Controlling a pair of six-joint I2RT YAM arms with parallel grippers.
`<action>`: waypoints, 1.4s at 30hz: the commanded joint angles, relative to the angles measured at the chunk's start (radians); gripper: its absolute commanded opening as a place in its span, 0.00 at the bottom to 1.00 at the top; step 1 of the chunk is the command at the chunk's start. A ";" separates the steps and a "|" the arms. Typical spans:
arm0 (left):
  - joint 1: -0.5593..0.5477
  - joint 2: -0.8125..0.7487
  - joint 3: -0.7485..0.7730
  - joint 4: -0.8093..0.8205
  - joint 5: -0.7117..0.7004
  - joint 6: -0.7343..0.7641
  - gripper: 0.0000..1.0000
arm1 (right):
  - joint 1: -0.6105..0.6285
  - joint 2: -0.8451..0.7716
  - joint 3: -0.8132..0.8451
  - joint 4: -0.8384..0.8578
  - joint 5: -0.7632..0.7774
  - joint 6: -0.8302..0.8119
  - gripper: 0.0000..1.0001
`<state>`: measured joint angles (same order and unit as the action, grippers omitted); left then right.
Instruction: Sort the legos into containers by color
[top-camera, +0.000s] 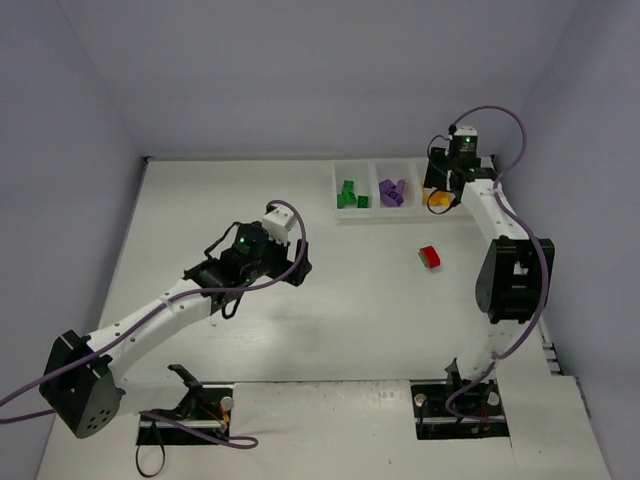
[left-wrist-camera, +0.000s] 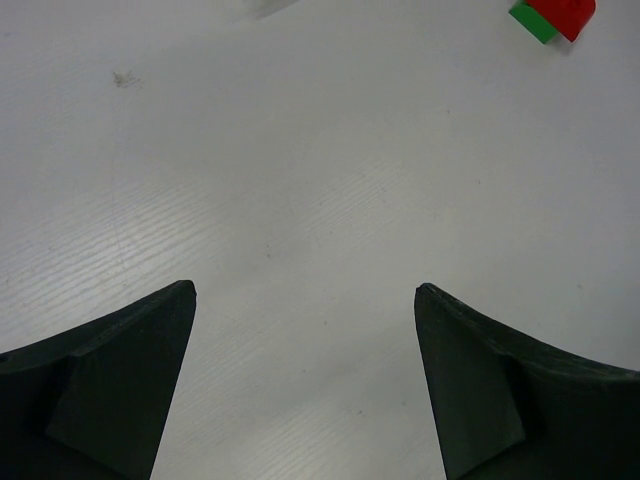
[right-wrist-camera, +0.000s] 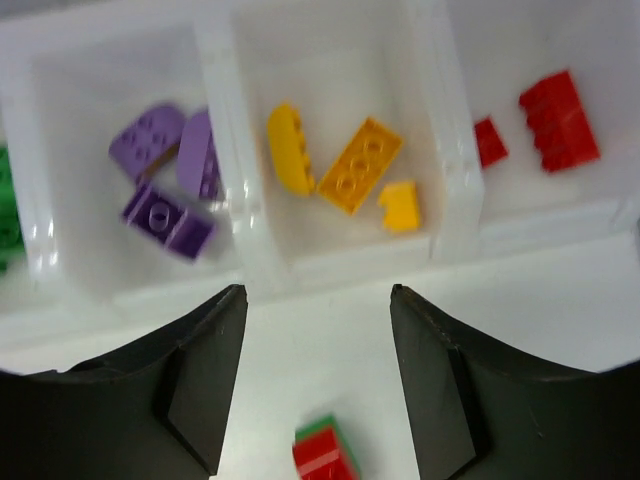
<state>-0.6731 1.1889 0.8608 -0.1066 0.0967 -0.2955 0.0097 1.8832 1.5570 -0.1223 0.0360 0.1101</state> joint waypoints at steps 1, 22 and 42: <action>-0.002 0.001 0.081 0.002 0.021 0.033 0.83 | -0.001 -0.143 -0.131 -0.025 -0.110 -0.021 0.56; 0.001 0.024 0.050 0.024 0.014 0.104 0.84 | 0.007 -0.237 -0.502 -0.057 -0.074 0.008 0.52; 0.000 0.040 0.044 0.035 0.008 0.110 0.84 | 0.052 -0.223 -0.534 -0.057 -0.058 0.002 0.47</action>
<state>-0.6731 1.2327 0.8936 -0.1295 0.1108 -0.2005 0.0559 1.6779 1.0210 -0.1909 -0.0494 0.1215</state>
